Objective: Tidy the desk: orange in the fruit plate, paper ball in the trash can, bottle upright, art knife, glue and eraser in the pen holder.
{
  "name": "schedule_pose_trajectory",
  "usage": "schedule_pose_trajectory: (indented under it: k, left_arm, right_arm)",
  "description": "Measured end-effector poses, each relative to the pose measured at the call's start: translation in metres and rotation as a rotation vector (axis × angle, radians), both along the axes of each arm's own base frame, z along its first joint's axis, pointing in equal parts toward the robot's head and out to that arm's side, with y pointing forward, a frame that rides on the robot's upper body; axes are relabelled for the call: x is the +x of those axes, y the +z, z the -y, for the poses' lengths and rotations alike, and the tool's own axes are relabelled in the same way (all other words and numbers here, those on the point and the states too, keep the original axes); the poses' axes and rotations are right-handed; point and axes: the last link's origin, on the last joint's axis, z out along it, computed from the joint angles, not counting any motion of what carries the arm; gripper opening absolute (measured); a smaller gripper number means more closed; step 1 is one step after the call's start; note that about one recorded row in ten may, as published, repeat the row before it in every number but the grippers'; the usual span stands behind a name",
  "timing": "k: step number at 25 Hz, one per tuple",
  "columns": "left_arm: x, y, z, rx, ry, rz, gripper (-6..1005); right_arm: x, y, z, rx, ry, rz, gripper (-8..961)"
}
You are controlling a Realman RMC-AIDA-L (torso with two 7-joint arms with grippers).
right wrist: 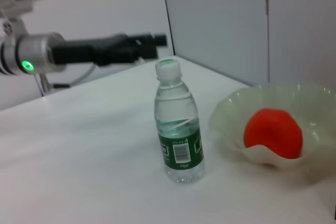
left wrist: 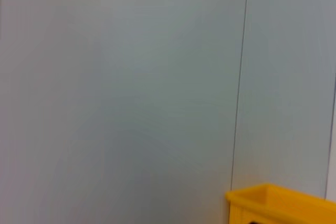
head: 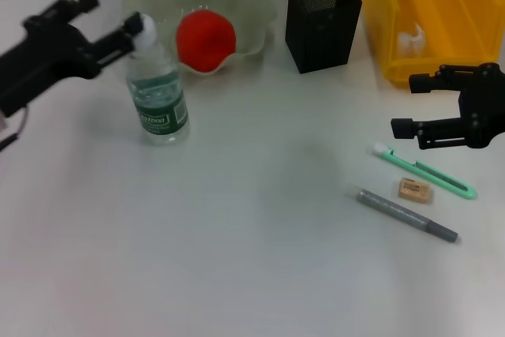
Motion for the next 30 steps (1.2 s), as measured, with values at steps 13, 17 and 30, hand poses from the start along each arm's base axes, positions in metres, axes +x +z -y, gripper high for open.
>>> schedule_pose_trajectory:
  k: [13,17,30]
  left_arm:
    - [-0.038,0.035,0.061,-0.084,-0.089,0.054,790]
    - [-0.045,0.028,0.083,-0.186,-0.139,0.027,791]
    - [-0.048,0.009,0.098,-0.285,-0.166,0.029,789]
  right_arm:
    - [-0.037,-0.015,-0.040,-0.123,-0.356,0.509,758]
    - [-0.041,-0.024,-0.045,-0.135,-0.391,0.600,757]
    - [-0.039,-0.081,-0.070,-0.137,-0.419,0.669,751]
